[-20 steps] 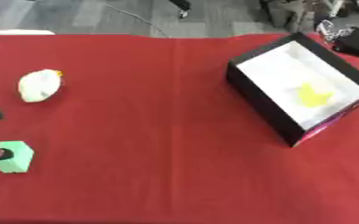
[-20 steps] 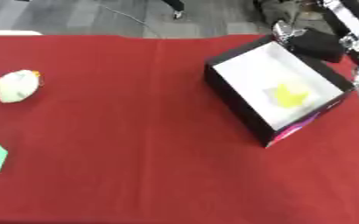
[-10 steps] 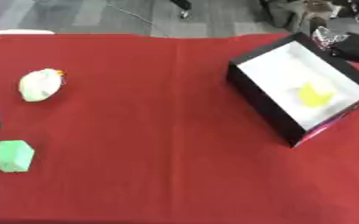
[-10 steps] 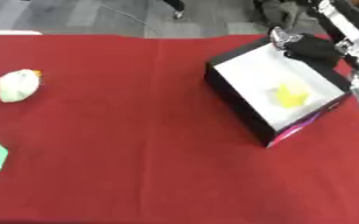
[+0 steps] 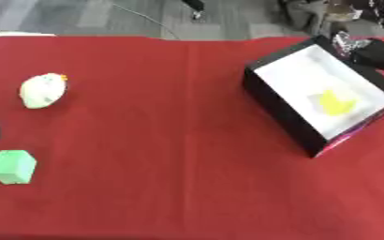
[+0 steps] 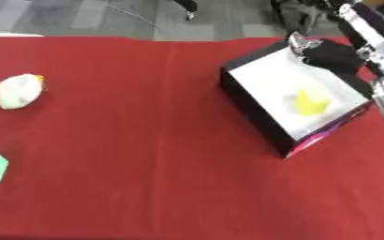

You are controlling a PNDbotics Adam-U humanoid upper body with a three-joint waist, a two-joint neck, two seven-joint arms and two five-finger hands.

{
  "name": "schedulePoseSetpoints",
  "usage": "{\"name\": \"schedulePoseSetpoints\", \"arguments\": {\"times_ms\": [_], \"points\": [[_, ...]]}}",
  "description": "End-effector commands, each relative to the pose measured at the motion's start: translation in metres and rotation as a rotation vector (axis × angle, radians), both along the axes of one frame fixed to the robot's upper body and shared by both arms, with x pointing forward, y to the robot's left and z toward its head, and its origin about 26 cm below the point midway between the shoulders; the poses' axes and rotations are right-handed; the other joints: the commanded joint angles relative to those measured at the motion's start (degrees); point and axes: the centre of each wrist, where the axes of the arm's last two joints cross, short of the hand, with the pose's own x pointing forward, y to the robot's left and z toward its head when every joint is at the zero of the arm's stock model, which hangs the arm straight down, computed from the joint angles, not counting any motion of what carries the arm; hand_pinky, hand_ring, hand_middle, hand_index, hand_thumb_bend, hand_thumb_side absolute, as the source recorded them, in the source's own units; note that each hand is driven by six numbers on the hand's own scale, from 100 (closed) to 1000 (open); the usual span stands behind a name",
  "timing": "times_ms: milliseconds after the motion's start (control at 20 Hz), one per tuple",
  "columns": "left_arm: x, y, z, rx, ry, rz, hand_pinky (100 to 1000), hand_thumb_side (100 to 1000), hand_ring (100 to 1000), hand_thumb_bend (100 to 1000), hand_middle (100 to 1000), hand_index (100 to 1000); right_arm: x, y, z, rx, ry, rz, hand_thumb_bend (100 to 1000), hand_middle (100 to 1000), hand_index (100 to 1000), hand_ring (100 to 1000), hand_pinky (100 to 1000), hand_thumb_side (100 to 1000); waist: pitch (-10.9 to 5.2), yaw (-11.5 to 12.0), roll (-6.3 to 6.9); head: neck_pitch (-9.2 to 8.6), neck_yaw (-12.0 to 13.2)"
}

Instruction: Pick up the objects with one hand, pass them to the other hand, and then place them into the box on the other side of the table.

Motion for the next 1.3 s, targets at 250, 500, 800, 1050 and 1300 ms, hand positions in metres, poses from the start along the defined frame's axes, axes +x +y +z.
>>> {"name": "schedulePoseSetpoints", "arguments": {"times_ms": [250, 500, 800, 1050, 1300], "points": [[0.003, -0.001, 0.008, -0.021, -0.081, 0.0, 951, 100, 909, 631, 814, 865, 0.0, -0.003, 0.004, -0.014, -0.007, -0.009, 100, 899, 986, 1000, 1000, 515, -1.29, -0.09, 0.17, 0.07, -0.04], [0.009, -0.006, -0.005, -0.028, -0.065, -0.005, 939, 100, 898, 604, 807, 861, 0.001, -0.003, 0.003, -0.012, -0.002, -0.01, 100, 899, 987, 1000, 1000, 517, -1.29, -0.23, 0.11, 0.0, 0.1], [0.012, -0.009, -0.015, -0.046, -0.029, -0.016, 922, 100, 878, 577, 774, 813, 0.002, -0.004, 0.002, -0.01, 0.001, -0.013, 100, 899, 988, 1000, 1000, 518, -1.28, -0.26, 0.07, 0.15, 0.15], [0.011, -0.007, -0.016, -0.048, 0.008, -0.002, 898, 100, 849, 493, 719, 707, 0.002, -0.005, 0.001, -0.011, 0.004, -0.019, 100, 898, 988, 1000, 1000, 517, -1.38, -0.18, 0.09, 0.16, 0.3], [0.009, -0.011, -0.007, -0.063, 0.001, 0.006, 864, 100, 817, 308, 679, 652, 0.002, -0.007, 0.001, -0.011, 0.001, -0.023, 100, 897, 987, 1000, 1000, 516, -1.48, -0.1, 0.07, 0.07, 0.35]]}}
